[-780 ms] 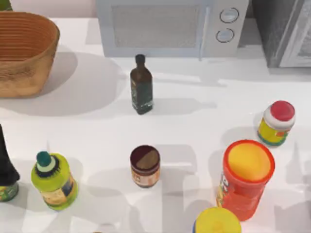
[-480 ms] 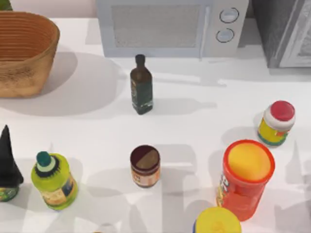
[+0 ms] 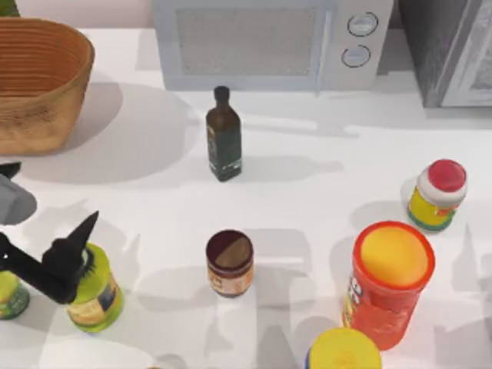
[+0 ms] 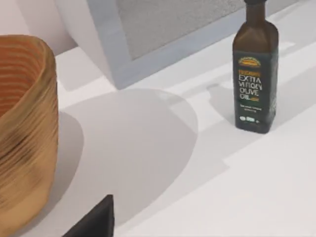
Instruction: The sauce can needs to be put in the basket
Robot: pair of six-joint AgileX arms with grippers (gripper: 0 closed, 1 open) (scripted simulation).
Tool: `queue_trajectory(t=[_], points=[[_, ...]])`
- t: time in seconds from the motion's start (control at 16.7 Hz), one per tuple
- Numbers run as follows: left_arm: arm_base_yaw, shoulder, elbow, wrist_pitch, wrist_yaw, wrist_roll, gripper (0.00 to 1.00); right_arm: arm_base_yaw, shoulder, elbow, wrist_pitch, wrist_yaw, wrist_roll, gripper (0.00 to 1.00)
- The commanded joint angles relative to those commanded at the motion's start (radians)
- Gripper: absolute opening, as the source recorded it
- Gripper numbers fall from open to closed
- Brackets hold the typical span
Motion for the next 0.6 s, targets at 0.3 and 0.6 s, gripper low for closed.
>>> queue_trajectory(t=[0.3, 0.6], points=[[-0.104, 0.429, 0.202, -0.035, 0.186, 0.265, 1.00, 0.000, 0.000, 0.000, 0.000, 0.000, 0.000, 1.00], [-0.187, 0.789, 0.367, -0.060, 0.329, 0.483, 1.00, 0.000, 0.000, 0.000, 0.000, 0.000, 0.000, 1.00]])
